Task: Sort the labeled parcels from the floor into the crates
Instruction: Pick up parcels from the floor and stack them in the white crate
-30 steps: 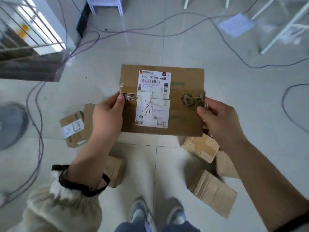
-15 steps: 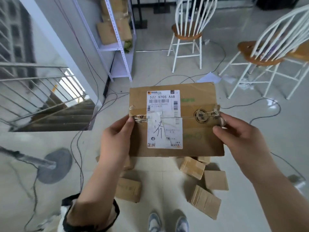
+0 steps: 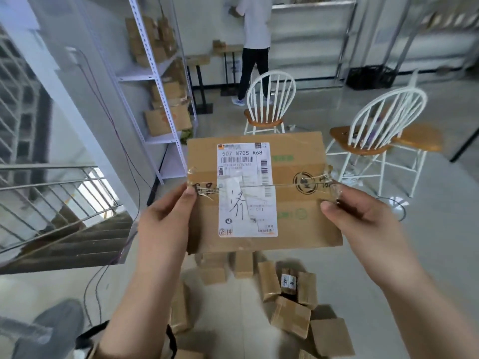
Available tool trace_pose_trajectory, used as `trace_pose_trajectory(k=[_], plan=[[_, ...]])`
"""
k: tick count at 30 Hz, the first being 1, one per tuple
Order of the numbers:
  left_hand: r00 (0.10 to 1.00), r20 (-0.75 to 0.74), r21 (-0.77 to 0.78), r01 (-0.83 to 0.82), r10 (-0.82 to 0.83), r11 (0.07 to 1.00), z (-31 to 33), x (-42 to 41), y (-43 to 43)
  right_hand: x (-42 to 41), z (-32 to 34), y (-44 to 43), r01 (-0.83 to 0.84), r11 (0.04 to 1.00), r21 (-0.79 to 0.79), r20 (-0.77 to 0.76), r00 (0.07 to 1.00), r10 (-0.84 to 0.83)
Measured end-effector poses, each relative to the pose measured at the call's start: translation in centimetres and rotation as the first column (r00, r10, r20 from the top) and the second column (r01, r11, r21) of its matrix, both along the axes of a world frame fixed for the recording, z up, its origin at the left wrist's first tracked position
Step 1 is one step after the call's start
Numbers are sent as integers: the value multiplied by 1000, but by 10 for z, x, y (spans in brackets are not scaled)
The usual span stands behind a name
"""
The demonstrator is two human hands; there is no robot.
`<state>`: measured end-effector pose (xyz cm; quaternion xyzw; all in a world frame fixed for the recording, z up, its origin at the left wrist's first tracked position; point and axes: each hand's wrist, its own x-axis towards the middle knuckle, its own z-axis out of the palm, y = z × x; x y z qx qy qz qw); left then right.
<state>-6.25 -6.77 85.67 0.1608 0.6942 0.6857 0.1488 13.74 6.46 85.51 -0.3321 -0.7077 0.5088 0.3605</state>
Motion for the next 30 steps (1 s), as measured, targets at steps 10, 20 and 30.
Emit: trace_pose_trajectory(k=[10,20,30], plan=[[939,-108,68,334,-325,940,29,6,65,28,13,0,328,944,22,-107,940,-324],[485,-208,87,874,-849,478,56,114,129,126,44,-89,849,527,-29,-264,503,-823],[-144,-288,126,974,-947,-187,72,319,39,236,67,-288,995,-55,89,-319,-24,-947]])
